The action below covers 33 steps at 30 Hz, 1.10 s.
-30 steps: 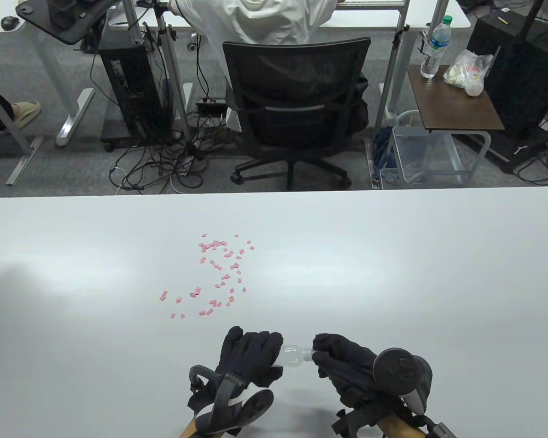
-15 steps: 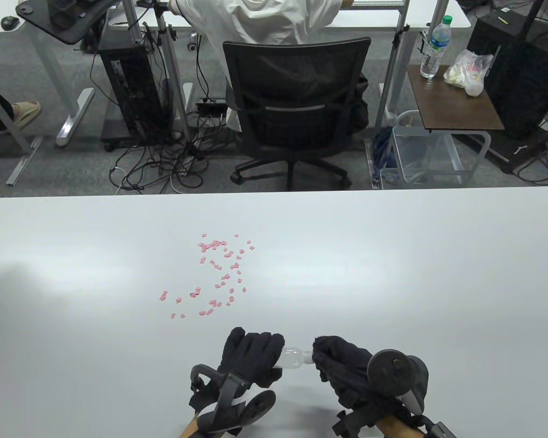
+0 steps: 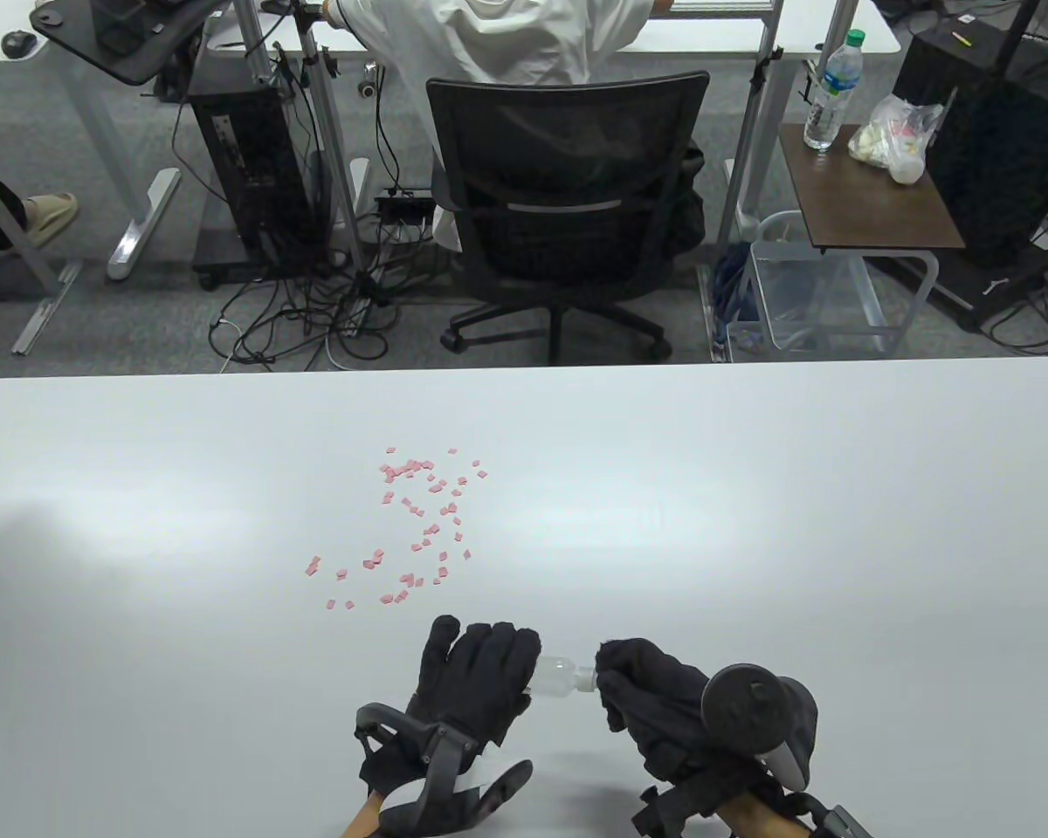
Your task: Squeeze empty conical bottle to blow paper scraps with air puff
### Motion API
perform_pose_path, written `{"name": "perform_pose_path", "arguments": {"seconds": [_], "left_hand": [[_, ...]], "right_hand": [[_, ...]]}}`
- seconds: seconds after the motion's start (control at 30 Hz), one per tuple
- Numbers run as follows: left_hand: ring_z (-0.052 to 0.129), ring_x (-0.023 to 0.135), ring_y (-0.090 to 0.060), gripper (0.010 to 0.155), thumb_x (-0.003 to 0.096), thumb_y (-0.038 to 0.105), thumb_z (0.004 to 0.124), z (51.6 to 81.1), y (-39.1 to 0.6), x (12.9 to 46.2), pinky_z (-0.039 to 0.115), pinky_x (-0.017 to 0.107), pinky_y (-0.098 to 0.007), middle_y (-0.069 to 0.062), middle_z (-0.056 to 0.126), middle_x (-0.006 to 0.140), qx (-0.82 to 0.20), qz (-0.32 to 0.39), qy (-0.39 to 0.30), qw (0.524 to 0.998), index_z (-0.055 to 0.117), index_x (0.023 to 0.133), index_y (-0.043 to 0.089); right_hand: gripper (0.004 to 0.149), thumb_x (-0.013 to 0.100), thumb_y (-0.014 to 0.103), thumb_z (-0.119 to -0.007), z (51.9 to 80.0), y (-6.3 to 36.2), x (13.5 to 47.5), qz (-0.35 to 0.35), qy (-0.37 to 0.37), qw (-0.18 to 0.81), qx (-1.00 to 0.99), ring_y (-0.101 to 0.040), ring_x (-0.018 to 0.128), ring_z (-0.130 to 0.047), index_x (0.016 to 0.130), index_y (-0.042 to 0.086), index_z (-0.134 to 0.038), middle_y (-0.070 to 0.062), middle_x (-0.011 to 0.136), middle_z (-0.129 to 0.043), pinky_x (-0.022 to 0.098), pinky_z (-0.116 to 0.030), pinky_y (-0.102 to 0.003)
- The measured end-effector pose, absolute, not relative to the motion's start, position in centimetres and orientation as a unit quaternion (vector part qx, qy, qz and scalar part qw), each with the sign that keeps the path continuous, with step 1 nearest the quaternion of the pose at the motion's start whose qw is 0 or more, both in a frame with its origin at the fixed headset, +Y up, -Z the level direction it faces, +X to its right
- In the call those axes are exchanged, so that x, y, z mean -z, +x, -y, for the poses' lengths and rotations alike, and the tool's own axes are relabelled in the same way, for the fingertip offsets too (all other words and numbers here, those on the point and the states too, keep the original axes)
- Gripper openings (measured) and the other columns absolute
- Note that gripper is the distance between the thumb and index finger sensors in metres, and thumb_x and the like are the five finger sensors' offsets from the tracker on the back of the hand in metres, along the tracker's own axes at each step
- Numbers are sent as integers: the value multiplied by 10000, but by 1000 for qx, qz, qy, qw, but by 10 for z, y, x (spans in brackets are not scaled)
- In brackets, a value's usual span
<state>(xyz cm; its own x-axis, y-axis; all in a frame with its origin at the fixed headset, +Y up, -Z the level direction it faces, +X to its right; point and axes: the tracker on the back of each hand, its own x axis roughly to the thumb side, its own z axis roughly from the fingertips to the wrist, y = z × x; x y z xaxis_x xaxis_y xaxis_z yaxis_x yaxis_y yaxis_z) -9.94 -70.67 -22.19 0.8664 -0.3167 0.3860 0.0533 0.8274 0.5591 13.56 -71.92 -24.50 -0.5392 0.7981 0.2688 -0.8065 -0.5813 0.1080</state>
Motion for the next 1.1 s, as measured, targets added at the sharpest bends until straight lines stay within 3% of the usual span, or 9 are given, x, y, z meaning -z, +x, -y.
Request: {"name": "perform_pose_path", "arguments": {"seconds": [0.17, 0.23, 0.37, 0.53, 0.6, 0.7, 0.83, 1.1], "left_hand": [[932, 905, -236, 739, 407, 497, 996, 710, -107, 228, 513, 809, -589, -16, 864, 1016, 10, 228, 220, 948, 723, 1054, 267], [934, 905, -235, 740, 404, 497, 998, 709, -106, 227, 516, 808, -588, -14, 867, 1015, 26, 231, 229, 945, 723, 1052, 270], [941, 907, -216, 735, 402, 506, 995, 711, -102, 227, 519, 809, -585, -5, 872, 1016, 60, 233, 226, 944, 730, 1048, 275], [880, 985, -230, 732, 399, 531, 981, 710, -114, 237, 506, 812, -592, 4, 827, 1070, -17, 185, 191, 964, 735, 1051, 305], [807, 1037, -243, 729, 391, 554, 977, 708, -126, 245, 495, 815, -591, 0, 764, 1121, -47, 156, 176, 971, 746, 1046, 336], [806, 983, -246, 723, 387, 548, 983, 701, -151, 259, 507, 812, -573, -8, 753, 1107, -88, 110, 176, 974, 738, 1046, 378], [845, 896, -243, 727, 379, 526, 1006, 691, -189, 287, 525, 802, -570, -2, 798, 1044, -161, 47, 158, 973, 754, 1039, 357], [863, 930, -263, 735, 395, 475, 1022, 662, -268, 346, 536, 795, -578, -8, 800, 1060, -250, -74, 166, 951, 737, 1054, 317]], "right_hand": [[516, 554, 324, -821, 710, 135, 238, 69, 189, 451, -870, -287, 518, -1031, 945, -10, -770, -226, 747, -924, 398, -911, -471], [450, 557, 259, -804, 710, 132, 236, 85, 187, 427, -881, -266, 500, -1037, 926, 2, -783, -208, 723, -935, 386, -920, -460], [426, 566, 259, -778, 713, 133, 240, 57, 169, 417, -891, -232, 445, -1053, 899, -6, -806, -196, 672, -962, 344, -937, -434], [543, 597, 380, -733, 715, 153, 245, 56, 141, 462, -874, -300, 526, -1022, 968, -15, -756, -235, 767, -916, 402, -900, -482], [550, 599, 385, -727, 716, 162, 249, 57, 123, 471, -872, -316, 546, -1014, 978, -13, -747, -240, 785, -906, 416, -890, -495], [549, 601, 383, -722, 720, 175, 255, 54, 97, 496, -861, -333, 558, -1006, 980, -14, -747, -245, 790, -902, 425, -880, -509], [551, 603, 383, -720, 722, 182, 260, 50, 85, 503, -859, -344, 570, -1001, 985, -14, -743, -250, 797, -896, 433, -874, -519], [550, 607, 378, -707, 724, 182, 262, 46, 92, 482, -870, -355, 591, -995, 991, -14, -740, -252, 809, -891, 447, -867, -528]]}}
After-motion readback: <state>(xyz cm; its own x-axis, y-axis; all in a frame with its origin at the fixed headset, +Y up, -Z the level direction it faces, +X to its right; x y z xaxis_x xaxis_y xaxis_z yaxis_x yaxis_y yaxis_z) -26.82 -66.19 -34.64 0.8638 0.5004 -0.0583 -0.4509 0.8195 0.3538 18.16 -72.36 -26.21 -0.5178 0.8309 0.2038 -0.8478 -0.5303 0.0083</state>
